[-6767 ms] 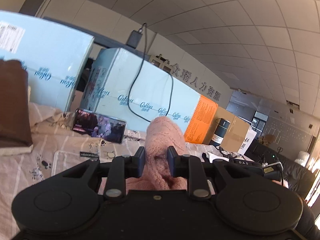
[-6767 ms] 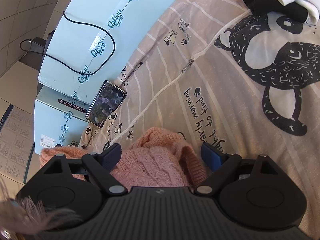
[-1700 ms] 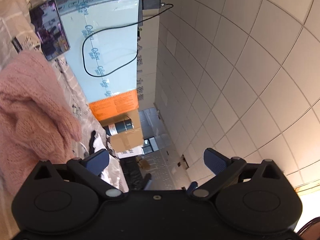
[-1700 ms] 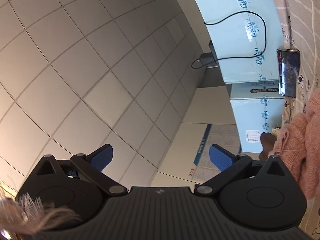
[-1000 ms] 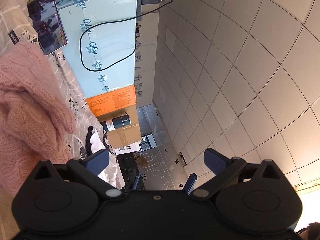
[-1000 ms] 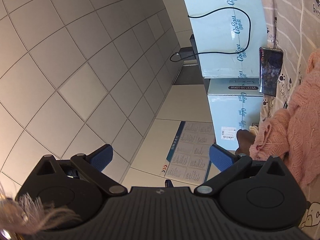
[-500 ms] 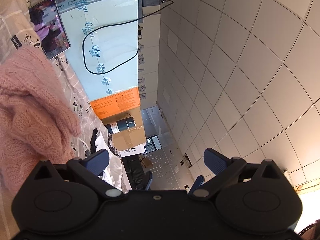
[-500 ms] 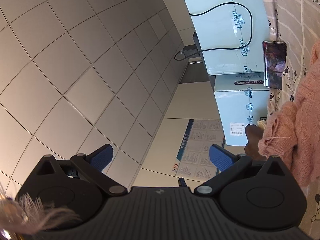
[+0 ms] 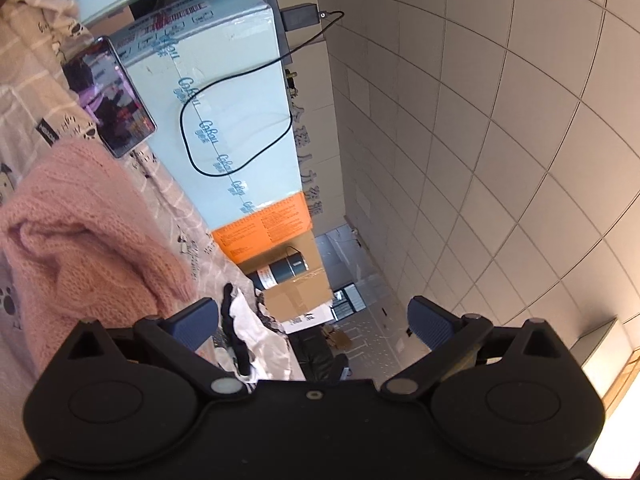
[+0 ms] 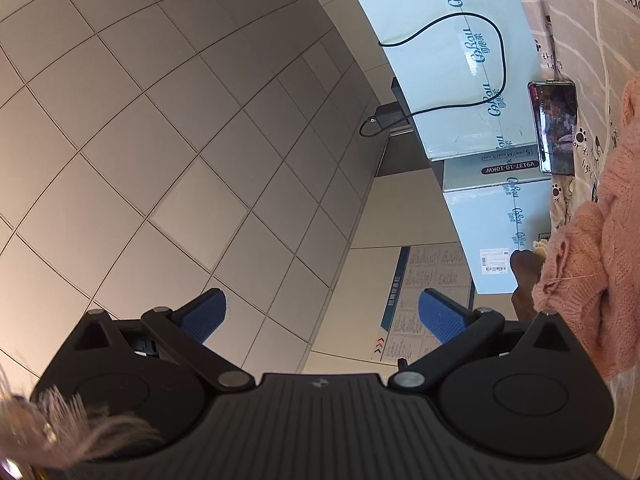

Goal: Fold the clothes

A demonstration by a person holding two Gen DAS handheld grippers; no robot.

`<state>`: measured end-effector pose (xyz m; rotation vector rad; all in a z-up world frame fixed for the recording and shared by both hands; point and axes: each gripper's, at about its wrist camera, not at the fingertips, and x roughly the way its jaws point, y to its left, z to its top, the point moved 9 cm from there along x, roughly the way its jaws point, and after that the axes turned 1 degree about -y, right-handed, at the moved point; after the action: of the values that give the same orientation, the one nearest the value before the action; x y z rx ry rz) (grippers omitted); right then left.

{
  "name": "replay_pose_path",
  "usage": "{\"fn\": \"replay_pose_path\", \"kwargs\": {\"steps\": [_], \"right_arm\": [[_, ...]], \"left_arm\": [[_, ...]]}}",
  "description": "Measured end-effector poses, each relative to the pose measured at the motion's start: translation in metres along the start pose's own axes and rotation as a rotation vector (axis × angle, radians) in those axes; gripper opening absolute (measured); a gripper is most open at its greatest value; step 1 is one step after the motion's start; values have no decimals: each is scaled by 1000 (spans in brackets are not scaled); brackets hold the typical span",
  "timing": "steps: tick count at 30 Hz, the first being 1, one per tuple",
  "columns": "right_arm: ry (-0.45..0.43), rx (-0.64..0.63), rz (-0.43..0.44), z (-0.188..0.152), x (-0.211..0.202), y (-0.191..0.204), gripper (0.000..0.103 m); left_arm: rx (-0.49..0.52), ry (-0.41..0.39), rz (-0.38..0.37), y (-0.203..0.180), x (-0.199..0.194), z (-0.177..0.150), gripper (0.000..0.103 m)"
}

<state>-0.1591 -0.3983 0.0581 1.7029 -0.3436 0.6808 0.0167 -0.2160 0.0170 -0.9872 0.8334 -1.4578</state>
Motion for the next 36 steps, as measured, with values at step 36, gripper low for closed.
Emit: {"fn": "replay_pose_path", "kwargs": {"steps": [36], "right_arm": [[-97, -507, -545, 32, -16, -17, 103]], "left_arm": [[-148, -58, 14, 34, -14, 25, 103]]}}
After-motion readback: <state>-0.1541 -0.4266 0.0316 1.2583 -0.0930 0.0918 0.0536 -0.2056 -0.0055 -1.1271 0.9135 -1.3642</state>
